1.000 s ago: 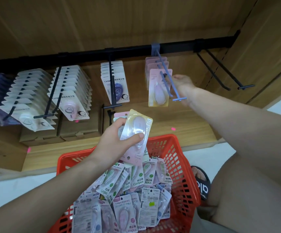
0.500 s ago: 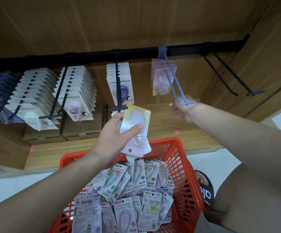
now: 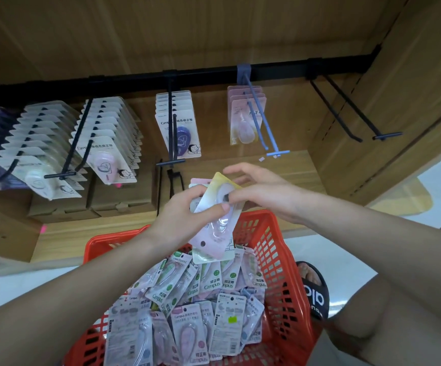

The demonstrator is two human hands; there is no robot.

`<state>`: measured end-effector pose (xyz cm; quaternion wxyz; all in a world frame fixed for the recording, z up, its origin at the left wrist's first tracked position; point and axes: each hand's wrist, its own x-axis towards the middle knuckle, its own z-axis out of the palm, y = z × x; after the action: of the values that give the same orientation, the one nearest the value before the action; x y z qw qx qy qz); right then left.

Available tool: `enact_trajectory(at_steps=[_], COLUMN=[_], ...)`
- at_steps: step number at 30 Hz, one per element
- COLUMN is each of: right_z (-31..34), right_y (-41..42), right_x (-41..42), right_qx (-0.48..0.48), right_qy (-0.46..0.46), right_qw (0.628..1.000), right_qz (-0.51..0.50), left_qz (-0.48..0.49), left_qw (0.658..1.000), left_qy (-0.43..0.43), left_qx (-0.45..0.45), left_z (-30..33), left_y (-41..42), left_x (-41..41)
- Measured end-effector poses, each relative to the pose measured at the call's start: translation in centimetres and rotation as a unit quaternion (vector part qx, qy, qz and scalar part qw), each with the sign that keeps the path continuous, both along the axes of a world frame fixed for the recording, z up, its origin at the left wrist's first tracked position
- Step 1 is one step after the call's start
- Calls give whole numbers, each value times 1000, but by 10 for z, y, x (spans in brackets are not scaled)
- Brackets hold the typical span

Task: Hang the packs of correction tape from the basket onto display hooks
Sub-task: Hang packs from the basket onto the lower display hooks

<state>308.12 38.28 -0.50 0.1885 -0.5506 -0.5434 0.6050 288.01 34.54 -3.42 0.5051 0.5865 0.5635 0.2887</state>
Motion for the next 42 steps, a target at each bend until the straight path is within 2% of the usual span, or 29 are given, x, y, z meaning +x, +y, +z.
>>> enact_trajectory(at_steps=[2, 5, 9, 11, 15, 17, 20, 23, 27, 30, 37, 42], right_z=[-4, -7, -6, -8, -8, -4, -3, -8, -13, -15, -11, -20], right_y=[-2, -3, 1, 0, -7, -9, -15, -21, -21, -23, -21, -26], right_x=[1, 5, 17, 22, 26, 27, 24, 25, 43, 53, 50, 48], right_qx=[3, -52, -134, -158, -158, -152, -129, -114, -99, -62, -30, -68], right_qy=[-6, 43, 172, 206, 117, 64, 18, 55, 136, 145, 157, 177], right_qw=[1000, 998, 967, 952, 977, 986, 988, 990, 984, 983, 980, 972], right_qz=[5, -4, -128, -163, -83, -4, 79, 54, -52, -98, -114, -141], left_qz=[0, 6, 41, 66, 113, 123, 82, 72, 92, 100, 92, 92], left_qw=[1000, 1000, 993, 987, 983, 987, 996, 997, 996, 995, 995, 996], left_qy=[8, 0, -94, -121, -124, -92, -22, -7, -6, 3, 18, 17], left_qx=[0, -7, -64, -88, -80, -52, 9, 36, 19, 12, 17, 8], left_z=[1, 5, 9, 11, 11, 12, 12, 12, 13, 14, 19, 19], left_y=[-1, -3, -1, -1, 2, 5, 4, 0, 4, 7, 6, 5], left_x=[0, -1, -4, -3, -3, -5, -2, 1, -8, -10, -6, -9])
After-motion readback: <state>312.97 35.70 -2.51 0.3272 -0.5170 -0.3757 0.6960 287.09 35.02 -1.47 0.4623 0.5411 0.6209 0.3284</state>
